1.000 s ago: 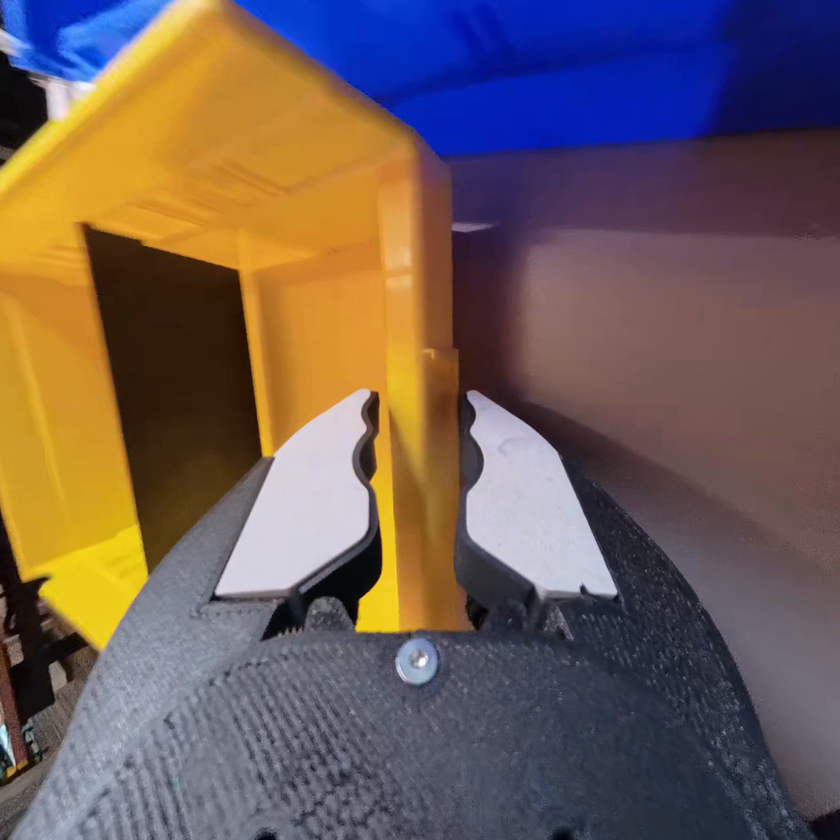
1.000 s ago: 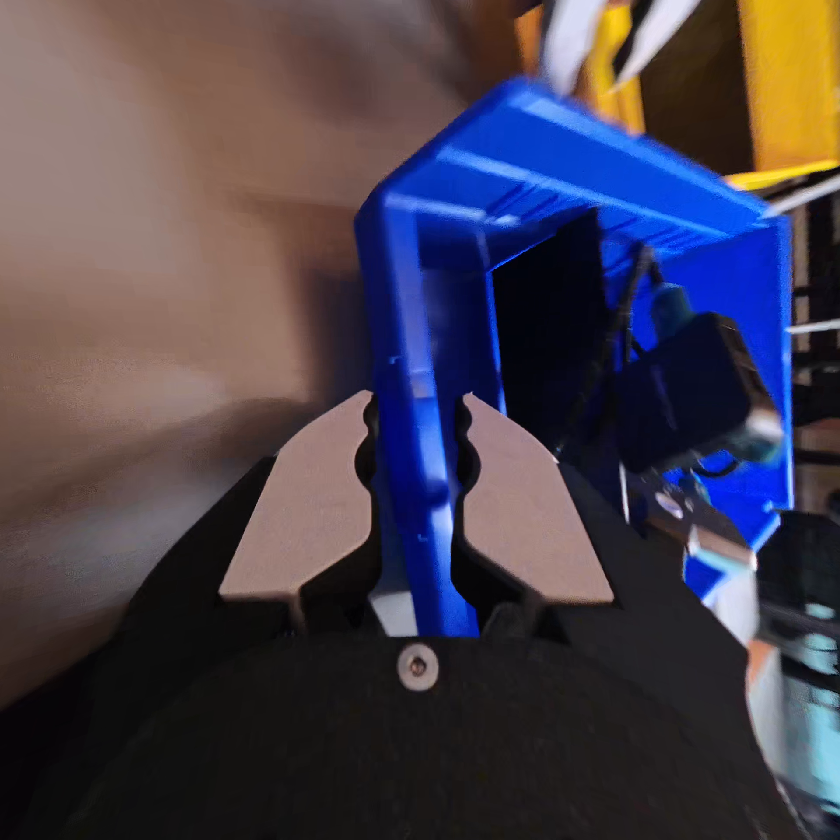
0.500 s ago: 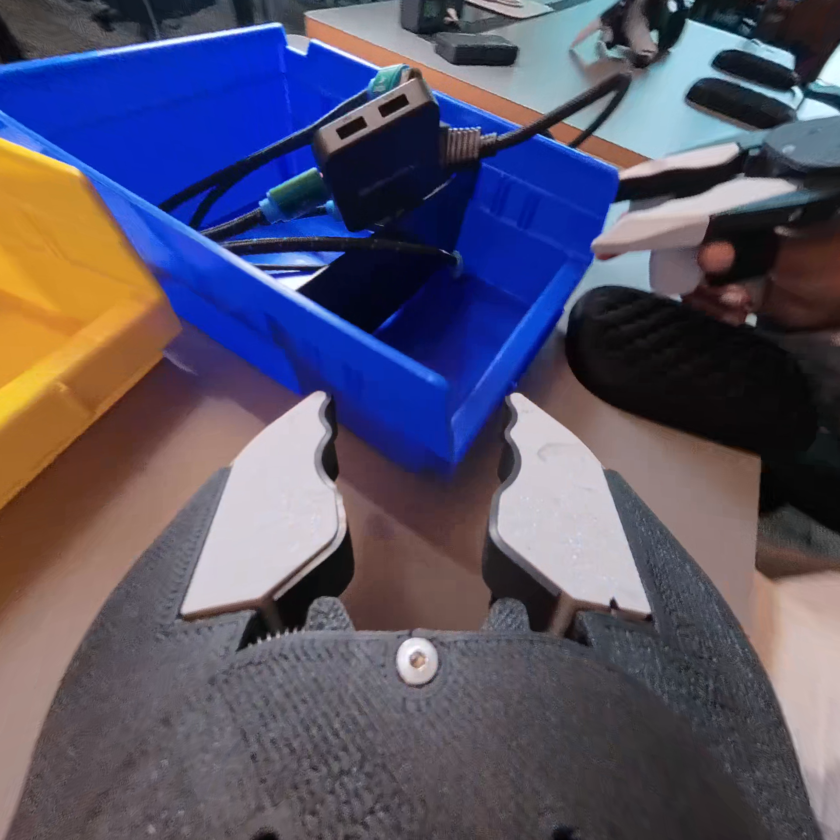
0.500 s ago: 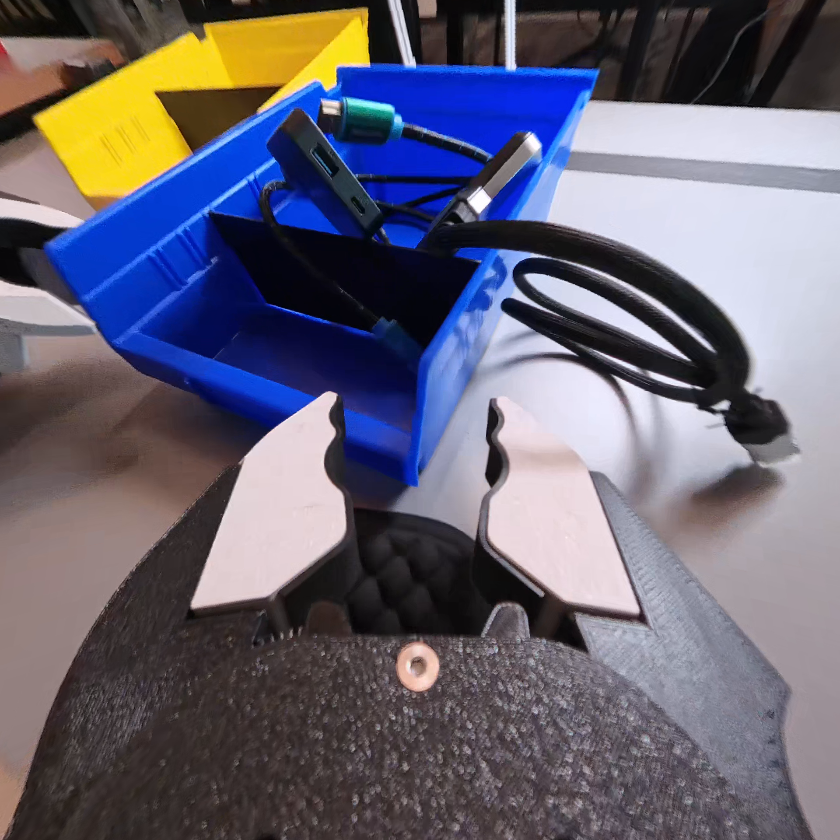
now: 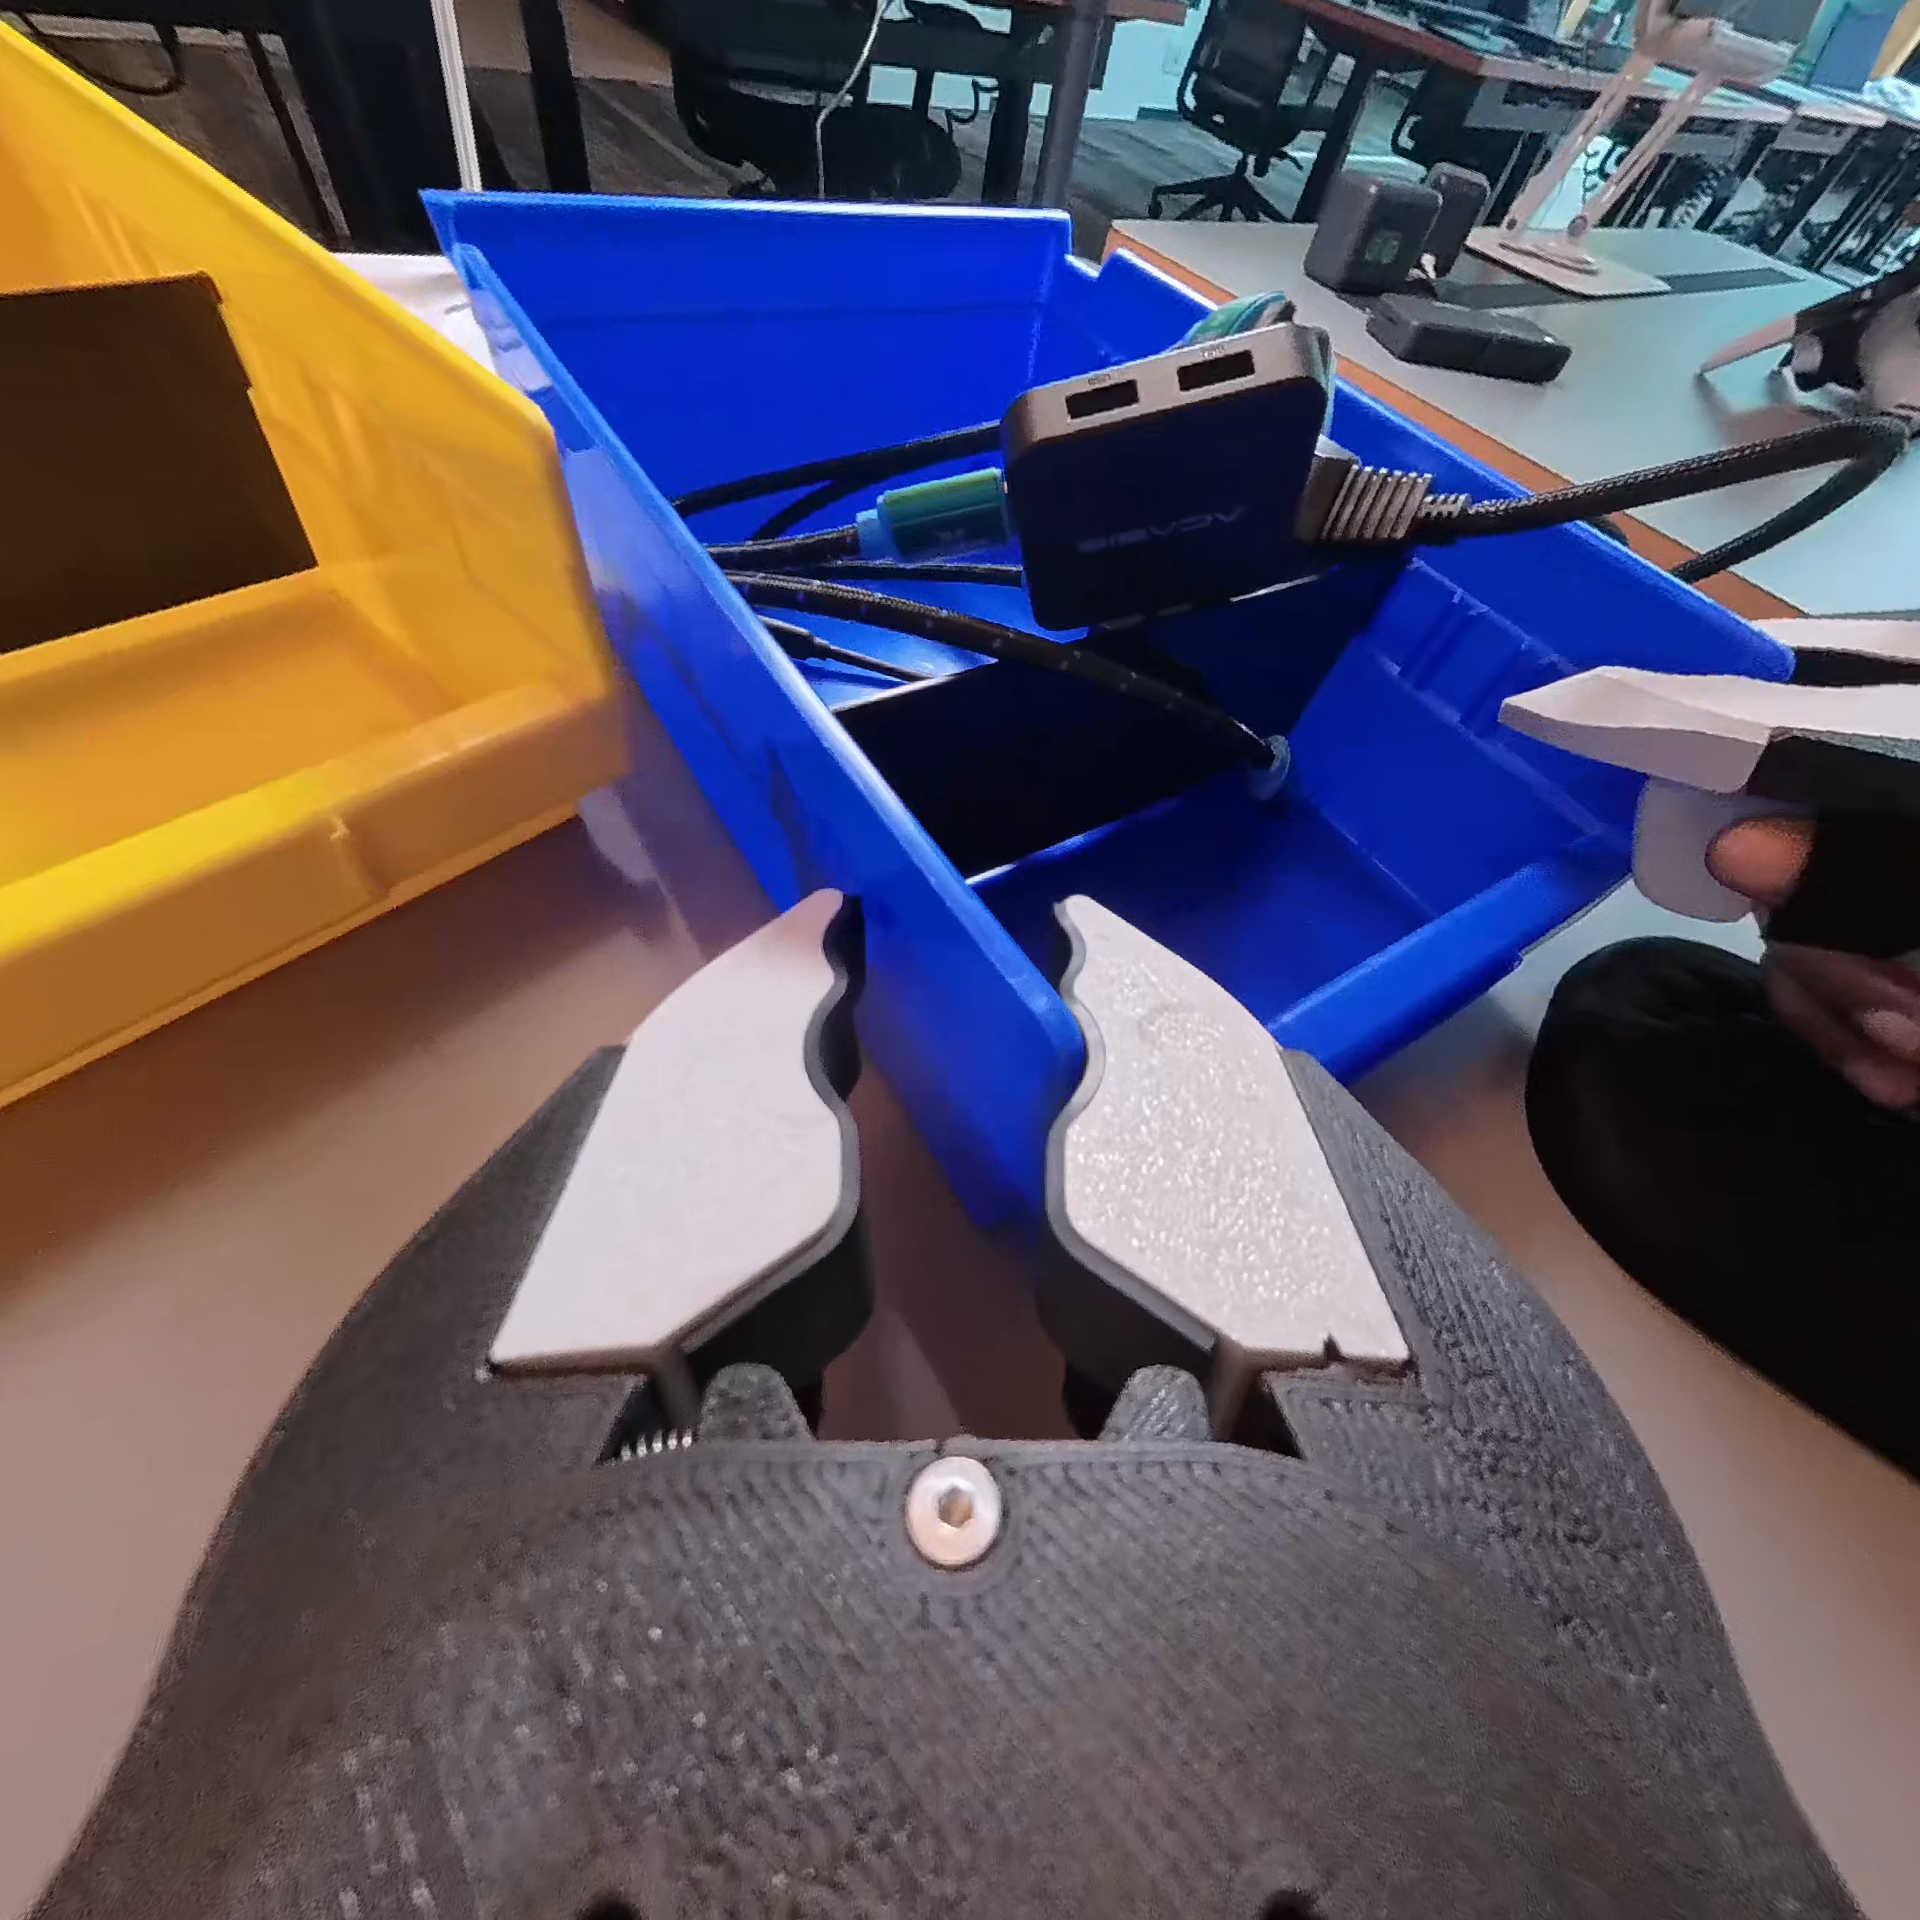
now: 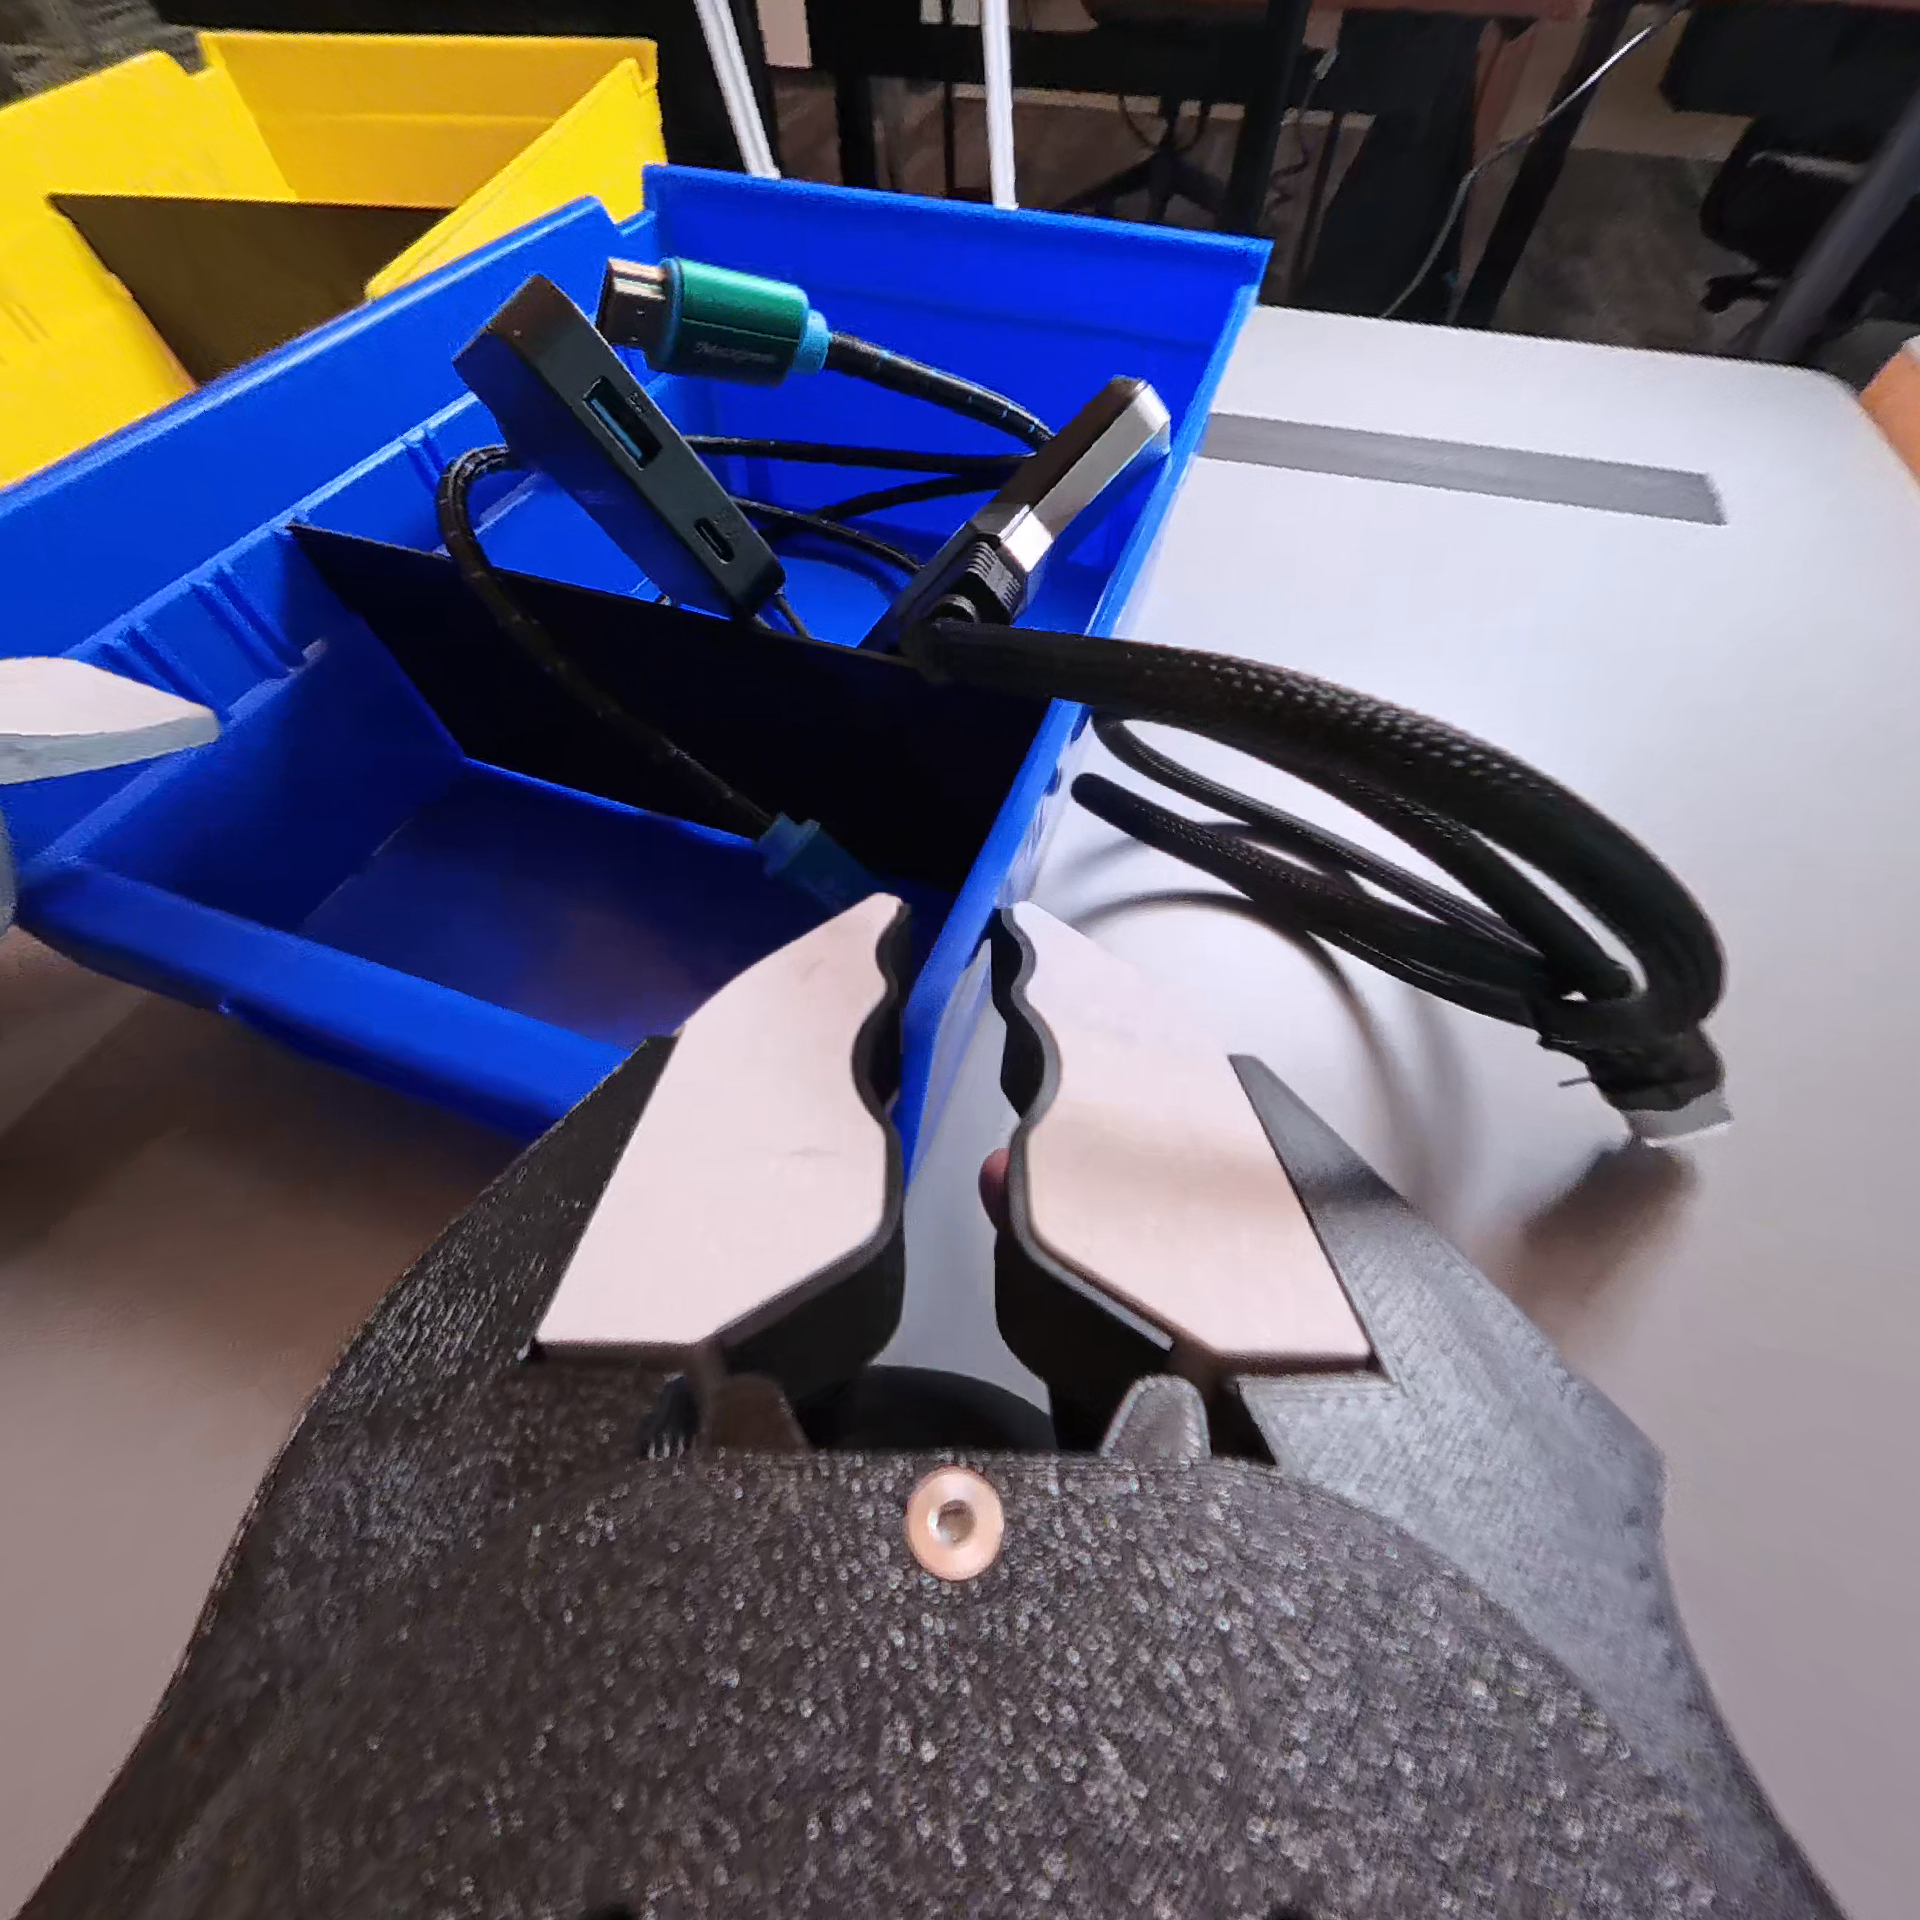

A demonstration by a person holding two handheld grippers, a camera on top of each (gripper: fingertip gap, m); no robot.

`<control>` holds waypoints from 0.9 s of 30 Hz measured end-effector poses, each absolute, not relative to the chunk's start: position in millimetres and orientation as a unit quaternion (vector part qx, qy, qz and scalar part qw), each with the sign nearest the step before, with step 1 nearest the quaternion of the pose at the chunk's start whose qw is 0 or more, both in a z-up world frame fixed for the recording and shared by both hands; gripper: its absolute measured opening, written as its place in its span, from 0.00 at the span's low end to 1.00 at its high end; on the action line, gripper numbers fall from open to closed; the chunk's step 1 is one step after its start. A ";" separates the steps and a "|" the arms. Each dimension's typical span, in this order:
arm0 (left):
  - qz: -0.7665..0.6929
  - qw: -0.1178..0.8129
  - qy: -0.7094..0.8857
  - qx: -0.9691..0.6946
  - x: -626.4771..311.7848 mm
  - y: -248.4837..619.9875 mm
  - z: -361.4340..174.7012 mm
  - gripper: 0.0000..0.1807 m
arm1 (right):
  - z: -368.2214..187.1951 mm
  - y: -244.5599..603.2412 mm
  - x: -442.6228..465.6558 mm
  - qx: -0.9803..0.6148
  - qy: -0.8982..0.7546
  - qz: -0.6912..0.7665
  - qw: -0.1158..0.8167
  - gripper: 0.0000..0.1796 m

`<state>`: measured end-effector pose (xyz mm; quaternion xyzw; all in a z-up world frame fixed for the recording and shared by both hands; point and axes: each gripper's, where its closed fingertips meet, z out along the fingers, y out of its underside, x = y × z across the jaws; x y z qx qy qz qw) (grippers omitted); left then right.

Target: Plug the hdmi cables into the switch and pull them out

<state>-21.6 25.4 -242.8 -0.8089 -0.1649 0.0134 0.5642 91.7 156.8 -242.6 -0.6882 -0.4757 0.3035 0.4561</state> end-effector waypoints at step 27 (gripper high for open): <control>0.285 0.604 -0.317 -0.674 -141.6 -279.0 -80.1 0.08 | -89.9 -120.6 -78.9 -0.462 -0.594 0.458 0.473 0.11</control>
